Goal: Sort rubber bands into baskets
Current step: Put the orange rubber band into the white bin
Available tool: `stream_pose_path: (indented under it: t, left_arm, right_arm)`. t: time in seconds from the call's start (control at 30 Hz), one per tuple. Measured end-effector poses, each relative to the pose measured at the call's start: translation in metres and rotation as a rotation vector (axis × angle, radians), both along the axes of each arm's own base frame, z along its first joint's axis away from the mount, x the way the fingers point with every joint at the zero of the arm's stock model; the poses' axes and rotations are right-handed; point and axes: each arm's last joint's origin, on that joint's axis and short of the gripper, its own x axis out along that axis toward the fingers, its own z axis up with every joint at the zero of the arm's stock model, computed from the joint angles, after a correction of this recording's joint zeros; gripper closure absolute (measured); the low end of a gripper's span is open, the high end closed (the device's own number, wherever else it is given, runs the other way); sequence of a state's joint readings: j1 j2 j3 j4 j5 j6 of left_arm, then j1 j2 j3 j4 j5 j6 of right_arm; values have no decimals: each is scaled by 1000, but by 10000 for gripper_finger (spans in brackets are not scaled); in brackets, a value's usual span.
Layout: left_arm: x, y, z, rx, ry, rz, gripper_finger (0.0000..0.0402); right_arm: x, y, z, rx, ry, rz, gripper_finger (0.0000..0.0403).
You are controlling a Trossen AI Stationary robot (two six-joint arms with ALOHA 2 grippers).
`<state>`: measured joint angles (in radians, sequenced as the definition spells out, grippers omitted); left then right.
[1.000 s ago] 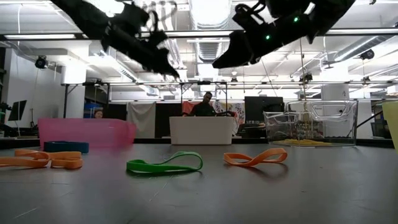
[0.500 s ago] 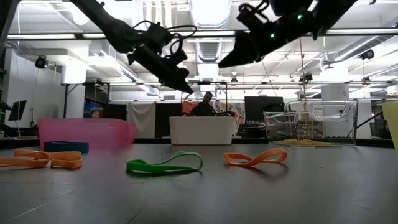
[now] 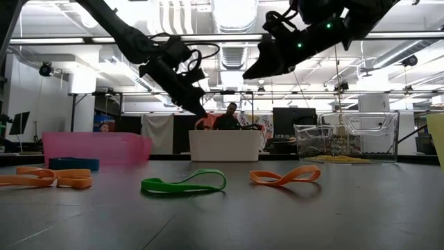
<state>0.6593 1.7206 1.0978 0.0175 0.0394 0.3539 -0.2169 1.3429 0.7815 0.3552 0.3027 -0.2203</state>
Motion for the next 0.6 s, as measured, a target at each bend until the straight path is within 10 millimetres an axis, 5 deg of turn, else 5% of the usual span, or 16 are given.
stream_pose_path:
  t: [0.6]
  left_arm:
    - [0,0,0,-8,-26,8,402]
  right_arm:
    - [0,0,-1,2,9,0,229]
